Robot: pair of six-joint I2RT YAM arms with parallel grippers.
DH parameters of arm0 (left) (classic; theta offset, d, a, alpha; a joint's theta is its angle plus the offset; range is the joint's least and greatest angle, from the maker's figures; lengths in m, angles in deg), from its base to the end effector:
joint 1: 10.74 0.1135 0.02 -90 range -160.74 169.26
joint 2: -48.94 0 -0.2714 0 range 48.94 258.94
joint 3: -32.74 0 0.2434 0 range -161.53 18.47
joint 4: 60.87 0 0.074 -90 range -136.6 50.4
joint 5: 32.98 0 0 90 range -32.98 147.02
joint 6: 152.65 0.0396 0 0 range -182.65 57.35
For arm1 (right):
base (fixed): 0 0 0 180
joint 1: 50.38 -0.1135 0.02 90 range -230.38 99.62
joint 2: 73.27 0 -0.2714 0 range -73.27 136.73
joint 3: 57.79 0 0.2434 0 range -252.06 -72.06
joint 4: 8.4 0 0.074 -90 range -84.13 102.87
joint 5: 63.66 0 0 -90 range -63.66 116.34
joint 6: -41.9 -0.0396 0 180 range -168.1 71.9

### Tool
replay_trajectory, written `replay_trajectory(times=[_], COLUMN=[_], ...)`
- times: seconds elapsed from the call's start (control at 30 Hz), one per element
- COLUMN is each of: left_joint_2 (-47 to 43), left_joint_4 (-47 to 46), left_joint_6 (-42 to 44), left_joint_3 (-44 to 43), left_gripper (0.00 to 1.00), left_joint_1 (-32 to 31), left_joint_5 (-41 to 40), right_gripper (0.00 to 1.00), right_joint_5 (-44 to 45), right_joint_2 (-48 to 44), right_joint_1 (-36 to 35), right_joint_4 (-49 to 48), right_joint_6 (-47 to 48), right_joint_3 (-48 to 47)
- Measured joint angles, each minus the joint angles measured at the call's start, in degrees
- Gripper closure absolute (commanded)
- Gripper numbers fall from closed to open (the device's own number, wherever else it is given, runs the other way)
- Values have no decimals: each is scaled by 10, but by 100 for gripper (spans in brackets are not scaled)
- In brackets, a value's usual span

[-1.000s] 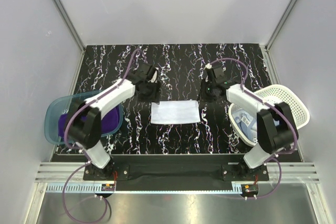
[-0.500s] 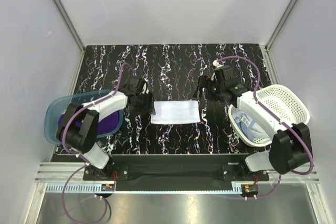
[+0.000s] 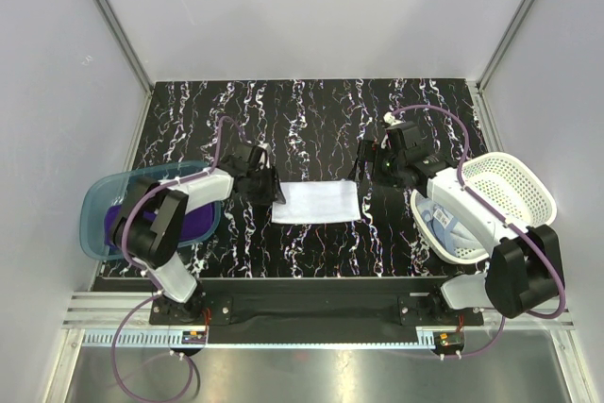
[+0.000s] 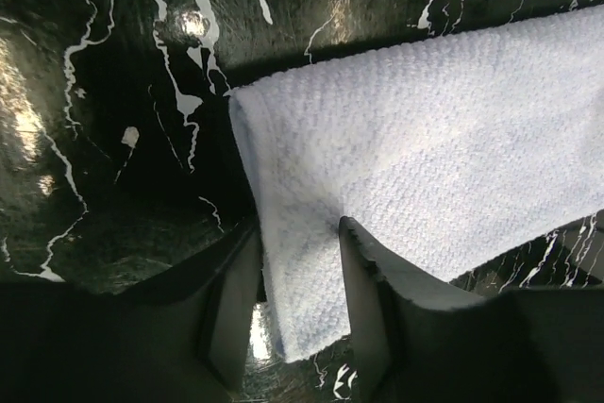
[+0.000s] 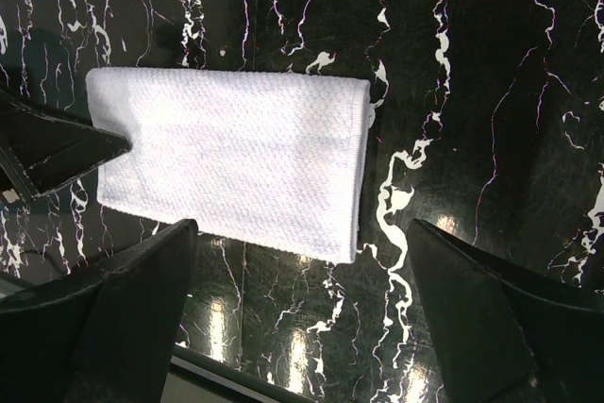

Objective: Fold and stack the towels
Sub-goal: Neatly place the folded towel into the bin

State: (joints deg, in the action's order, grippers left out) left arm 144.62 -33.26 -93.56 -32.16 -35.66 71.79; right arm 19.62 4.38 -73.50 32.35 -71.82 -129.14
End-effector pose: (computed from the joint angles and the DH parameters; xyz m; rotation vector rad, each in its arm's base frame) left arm 0.2813 -0.1418 0.1634 -0.0421 2.6967 -0.6659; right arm 0.2567 0.1146 0.2690 -0.0437 2.4495 0.5149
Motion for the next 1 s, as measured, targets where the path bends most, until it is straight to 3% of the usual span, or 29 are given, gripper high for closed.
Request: replay_trajectory(times=[0.17, 0.2, 0.27, 0.73, 1.0], left_joint_2=[6, 7, 7, -18, -96], left_joint_4=[12, 20, 40, 306, 427], left_joint_6=[-10, -11, -15, -2, 42], left_joint_3=[-4, -8, -17, -190, -202], left_gripper=[80, 90, 100, 100, 100], left_joint_1=[-20, -25, -32, -33, 47], left_joint_5=[-22, -28, -41, -193, -262], right_gripper=[0, 0, 0, 0, 0], right_joint_5=[0, 0, 0, 0, -1], right_joint_2=[0, 0, 0, -17, -19], right_joint_1=[0, 0, 0, 0, 0], right_joint_4=[0, 0, -1, -1, -2], right_joint_6=[0, 0, 0, 4, 14], right_joint_3=[0, 0, 0, 3, 9])
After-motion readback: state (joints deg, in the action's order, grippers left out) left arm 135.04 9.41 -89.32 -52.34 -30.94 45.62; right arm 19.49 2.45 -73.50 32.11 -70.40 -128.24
